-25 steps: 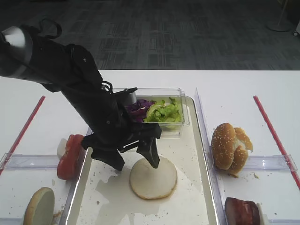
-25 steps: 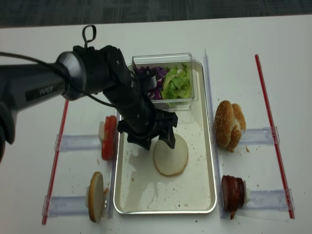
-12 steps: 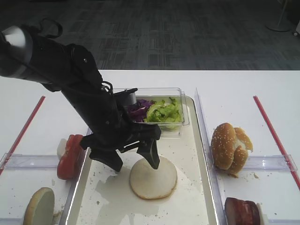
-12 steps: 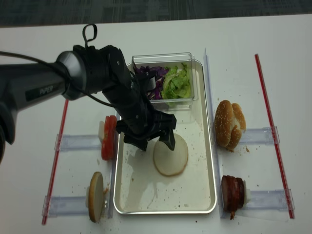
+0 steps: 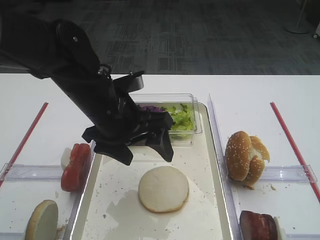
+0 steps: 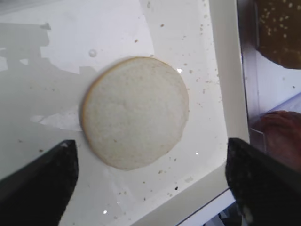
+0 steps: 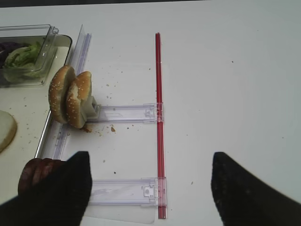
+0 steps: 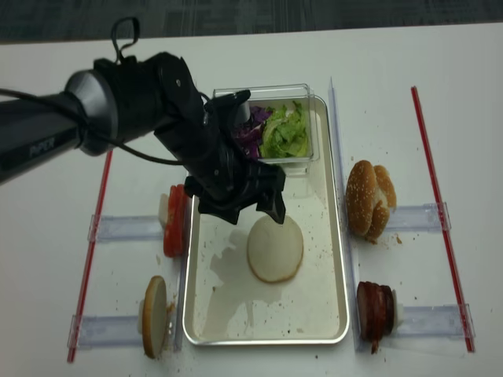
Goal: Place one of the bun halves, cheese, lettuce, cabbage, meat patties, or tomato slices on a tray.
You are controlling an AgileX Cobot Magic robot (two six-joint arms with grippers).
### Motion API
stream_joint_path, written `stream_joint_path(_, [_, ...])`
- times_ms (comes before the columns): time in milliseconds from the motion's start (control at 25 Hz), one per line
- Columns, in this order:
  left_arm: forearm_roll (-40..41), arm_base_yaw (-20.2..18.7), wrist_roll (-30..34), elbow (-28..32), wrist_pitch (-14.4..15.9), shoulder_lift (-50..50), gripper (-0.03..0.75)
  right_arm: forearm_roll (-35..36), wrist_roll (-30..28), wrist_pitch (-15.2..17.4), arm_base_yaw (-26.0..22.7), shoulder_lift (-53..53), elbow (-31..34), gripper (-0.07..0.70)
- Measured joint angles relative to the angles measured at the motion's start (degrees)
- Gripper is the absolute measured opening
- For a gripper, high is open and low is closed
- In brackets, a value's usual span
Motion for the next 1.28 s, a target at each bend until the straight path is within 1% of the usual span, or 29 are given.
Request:
stream_joint_path(360, [1.44,0.00,-1.45,0.00,3.00,-7.31,0.584,0.00,0.00,0.00,0.00,0.00,0.00,0.552])
stream_joint_path(560, [3.12,0.00,-3.22,0.00,4.37,-9.34,0.583,0.00,0.00,0.00,0.00,0.00,0.00,0.552])
stream_joint_path(680, [8.03,0.00,-6.72,0.00,5.16,-9.80,0.583,0.00,0.00,0.00,0.00,0.00,0.00,0.552])
stream_joint_path(880, [18.24,0.00,-13.18,0.00,8.17,-9.80,0.582,0.00,0.00,0.00,0.00,0.00,0.00,0.552])
stream_joint_path(1000, [24.00,0.00,-15.92,0.00,10.35,-9.80,0.582,0.00,0.00,0.00,0.00,0.00,0.00,0.552])
stream_joint_path(1160, [30.06,0.00,-17.80,0.00,13.02,-9.80,0.582,0.00,0.00,0.00,0.00,0.00,0.00,0.552])
stream_joint_path(1280, [31.49,0.00,-18.14,0.00,13.65,-9.80,0.582,0.00,0.00,0.00,0.00,0.00,0.00,0.552])
